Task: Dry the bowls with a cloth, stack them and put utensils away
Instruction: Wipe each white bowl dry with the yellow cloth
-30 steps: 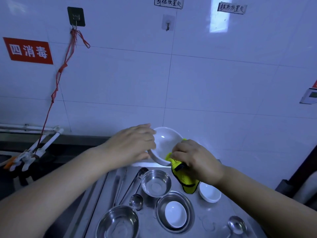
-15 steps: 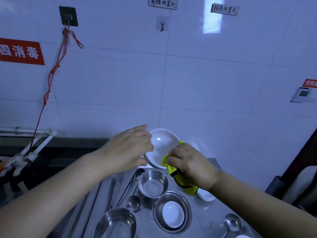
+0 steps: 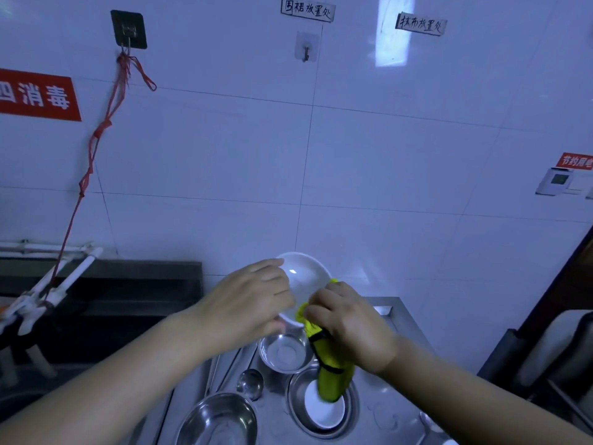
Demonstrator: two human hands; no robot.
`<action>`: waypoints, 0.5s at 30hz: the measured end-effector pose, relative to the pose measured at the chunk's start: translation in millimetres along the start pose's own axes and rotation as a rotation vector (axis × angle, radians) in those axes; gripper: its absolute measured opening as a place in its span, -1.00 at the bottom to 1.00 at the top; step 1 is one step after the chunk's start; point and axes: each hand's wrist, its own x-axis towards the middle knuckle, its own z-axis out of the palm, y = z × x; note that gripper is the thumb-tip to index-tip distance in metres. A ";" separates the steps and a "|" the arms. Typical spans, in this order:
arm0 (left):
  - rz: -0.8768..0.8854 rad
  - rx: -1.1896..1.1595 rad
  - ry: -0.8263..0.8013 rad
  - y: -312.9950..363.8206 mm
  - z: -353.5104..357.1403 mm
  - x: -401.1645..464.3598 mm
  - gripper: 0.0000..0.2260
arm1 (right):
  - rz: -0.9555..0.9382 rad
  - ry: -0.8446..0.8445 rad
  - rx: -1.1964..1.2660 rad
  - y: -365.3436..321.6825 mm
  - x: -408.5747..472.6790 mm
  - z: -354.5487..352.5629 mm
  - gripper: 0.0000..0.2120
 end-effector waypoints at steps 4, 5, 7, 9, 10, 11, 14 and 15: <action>0.041 0.040 -0.021 -11.8 -2.2 -12.1 -0.92 | -0.146 -0.011 -0.130 12.7 -1.0 -10.6 -0.88; 0.050 0.040 -0.013 -9.2 -2.6 -12.5 -0.89 | -0.139 -0.005 -0.135 12.1 -1.0 -10.3 -0.88; 0.056 0.033 0.019 0.6 -2.9 -10.2 -0.83 | -0.061 0.008 -0.091 1.6 -0.3 -7.0 -0.86; 0.052 0.037 0.045 10.6 -2.0 -6.5 -0.80 | 0.090 0.050 -0.010 -17.1 2.6 2.5 -0.85; 0.049 0.047 0.051 15.4 -0.3 -5.3 -0.79 | 0.178 0.069 0.027 -26.6 4.2 8.4 -0.86; 0.049 0.047 0.054 19.5 2.0 -4.6 -0.78 | 0.245 0.083 0.053 -33.7 5.8 13.7 -0.87; 0.085 -0.030 0.043 18.6 10.0 -11.9 -0.79 | 0.235 0.042 0.062 -39.5 4.2 17.5 -0.90; 0.094 -0.066 0.036 13.0 10.8 -17.4 -0.81 | 0.185 0.008 0.043 -38.1 0.4 15.3 -0.91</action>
